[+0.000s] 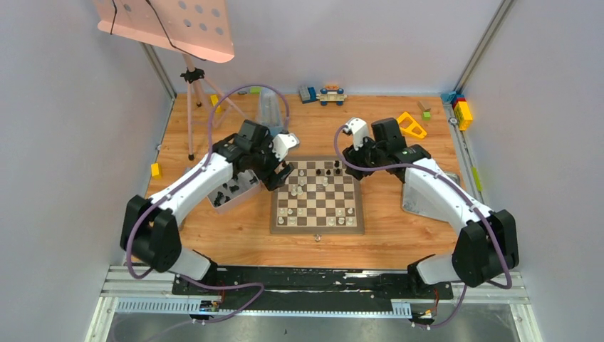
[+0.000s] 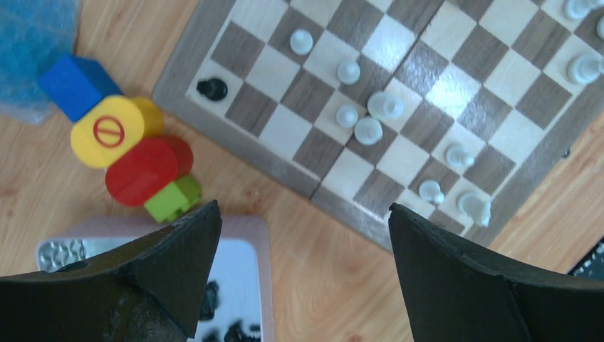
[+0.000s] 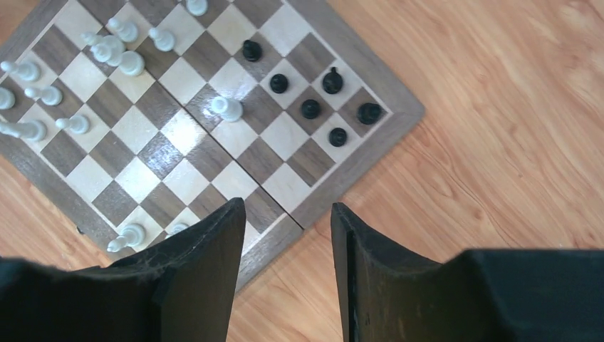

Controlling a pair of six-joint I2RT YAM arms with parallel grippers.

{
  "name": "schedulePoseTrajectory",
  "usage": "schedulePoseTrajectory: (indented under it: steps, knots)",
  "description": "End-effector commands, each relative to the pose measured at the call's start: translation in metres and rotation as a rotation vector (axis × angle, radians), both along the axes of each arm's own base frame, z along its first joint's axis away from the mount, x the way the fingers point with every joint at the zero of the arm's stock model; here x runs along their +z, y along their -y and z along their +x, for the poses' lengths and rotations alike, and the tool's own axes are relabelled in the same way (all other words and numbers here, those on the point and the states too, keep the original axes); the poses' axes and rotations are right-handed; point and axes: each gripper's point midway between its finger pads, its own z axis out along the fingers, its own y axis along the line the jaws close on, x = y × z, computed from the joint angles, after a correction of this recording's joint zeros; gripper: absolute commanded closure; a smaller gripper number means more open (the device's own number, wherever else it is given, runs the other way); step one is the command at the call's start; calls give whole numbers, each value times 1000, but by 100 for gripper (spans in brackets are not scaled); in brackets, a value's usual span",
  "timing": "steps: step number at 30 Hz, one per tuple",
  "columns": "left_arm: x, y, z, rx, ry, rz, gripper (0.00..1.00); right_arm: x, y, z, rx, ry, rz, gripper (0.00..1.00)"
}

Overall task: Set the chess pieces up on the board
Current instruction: Pick up the chess piece from the chessboard.

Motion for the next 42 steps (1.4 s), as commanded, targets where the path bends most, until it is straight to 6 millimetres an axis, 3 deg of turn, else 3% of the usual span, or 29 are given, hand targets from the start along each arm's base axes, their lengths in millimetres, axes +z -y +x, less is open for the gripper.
schedulePoseTrajectory:
  steps: [1,2,3,6,7,8,9,13,21,29,42]
  knots:
    - [16,36,42,19,80,-33,7,23,9,10,-53,76,92,53]
    - [4,42,45,13,54,-12,8,24,13,11,-61,77,98,54]
    - [9,49,52,10,63,-15,9,24,18,12,-73,76,104,56]
    - [-9,64,63,8,26,29,15,24,25,12,-87,74,113,59]
    - [-4,69,69,12,34,31,16,24,26,12,-88,75,115,60]
    - [-16,73,69,4,10,51,18,24,27,12,-89,75,118,61]
    - [-13,77,73,3,14,55,20,25,27,12,-86,78,120,61]
    - [-30,87,76,-10,-31,87,28,26,27,11,-82,79,125,64]
    - [-55,98,70,-47,-88,116,41,25,27,8,-74,74,131,67]
    - [-72,99,70,-57,-121,140,47,24,28,8,-73,73,128,70]
    - [-75,103,69,-73,-143,139,64,22,28,7,-72,70,122,73]
